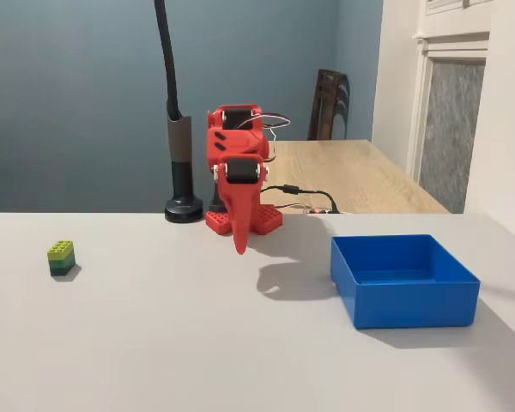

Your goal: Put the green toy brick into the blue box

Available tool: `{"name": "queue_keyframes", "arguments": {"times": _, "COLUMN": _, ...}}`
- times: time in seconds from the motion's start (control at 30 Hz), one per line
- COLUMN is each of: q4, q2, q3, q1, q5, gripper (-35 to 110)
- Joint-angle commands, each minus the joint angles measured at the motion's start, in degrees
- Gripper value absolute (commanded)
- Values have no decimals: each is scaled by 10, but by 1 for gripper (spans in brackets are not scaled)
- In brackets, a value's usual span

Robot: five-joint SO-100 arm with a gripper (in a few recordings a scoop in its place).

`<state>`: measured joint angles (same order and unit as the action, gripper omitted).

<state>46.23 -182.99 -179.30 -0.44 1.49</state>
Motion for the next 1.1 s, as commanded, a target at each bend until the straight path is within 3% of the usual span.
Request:
{"name": "queue_keyframes", "arguments": {"times": 0.0, "q4": -5, "q2": -8, "q3": 60, "q1": -12, "q5": 2, "gripper": 0}}
{"name": "queue_keyframes", "arguments": {"times": 0.23, "q4": 4, "q2": 11, "q3": 113, "q1": -12, "q5": -1, "gripper": 0}}
{"name": "queue_keyframes", "arguments": {"times": 0.5, "q4": 32, "q2": 170, "q3": 235, "q1": 0, "q5": -61, "gripper": 0}}
{"name": "queue_keyframes", "arguments": {"times": 0.67, "q4": 68, "q2": 263, "q3": 311, "q1": 27, "q5": -92, "gripper": 8}}
{"name": "queue_keyframes", "arguments": {"times": 1.07, "q4": 191, "q2": 431, "q3": 498, "q1": 132, "q5": -213, "gripper": 10}}
